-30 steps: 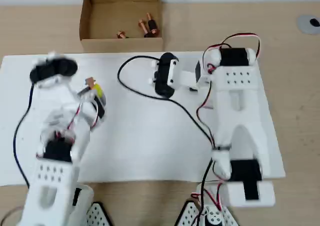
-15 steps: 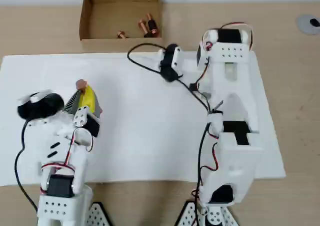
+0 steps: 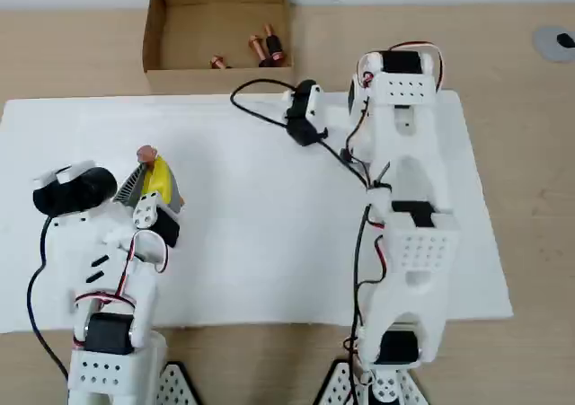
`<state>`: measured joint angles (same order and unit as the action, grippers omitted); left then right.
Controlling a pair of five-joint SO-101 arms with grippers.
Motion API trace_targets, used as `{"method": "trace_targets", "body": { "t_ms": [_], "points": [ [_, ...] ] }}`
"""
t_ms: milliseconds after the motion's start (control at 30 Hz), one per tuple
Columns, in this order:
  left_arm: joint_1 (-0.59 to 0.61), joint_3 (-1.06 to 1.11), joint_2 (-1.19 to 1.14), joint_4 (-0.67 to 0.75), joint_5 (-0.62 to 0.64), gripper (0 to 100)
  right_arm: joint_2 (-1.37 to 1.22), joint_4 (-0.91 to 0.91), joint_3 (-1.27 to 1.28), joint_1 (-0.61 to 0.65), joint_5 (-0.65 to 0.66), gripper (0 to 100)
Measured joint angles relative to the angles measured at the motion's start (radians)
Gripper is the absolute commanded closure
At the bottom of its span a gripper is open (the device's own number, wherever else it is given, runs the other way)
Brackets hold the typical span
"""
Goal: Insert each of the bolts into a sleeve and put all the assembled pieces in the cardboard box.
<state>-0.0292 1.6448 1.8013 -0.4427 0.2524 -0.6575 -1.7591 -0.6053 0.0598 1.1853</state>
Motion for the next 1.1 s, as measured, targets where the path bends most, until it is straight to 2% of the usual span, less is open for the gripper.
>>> {"method": "trace_targets", "body": {
  "t_ms": [600,767,1100],
  "points": [
    [0.000,0.000,0.000,0.000,-0.006,100,-0.265,0.000,-0.305,0.008,0.000,82.0],
    [0.000,0.000,0.000,0.000,-0.006,100,-0.296,0.000,-0.331,0.008,0.000,78.6],
    [0.000,0.000,0.000,0.000,-0.006,100,-0.325,-0.006,-0.356,0.008,0.000,78.9]
  ]
}}
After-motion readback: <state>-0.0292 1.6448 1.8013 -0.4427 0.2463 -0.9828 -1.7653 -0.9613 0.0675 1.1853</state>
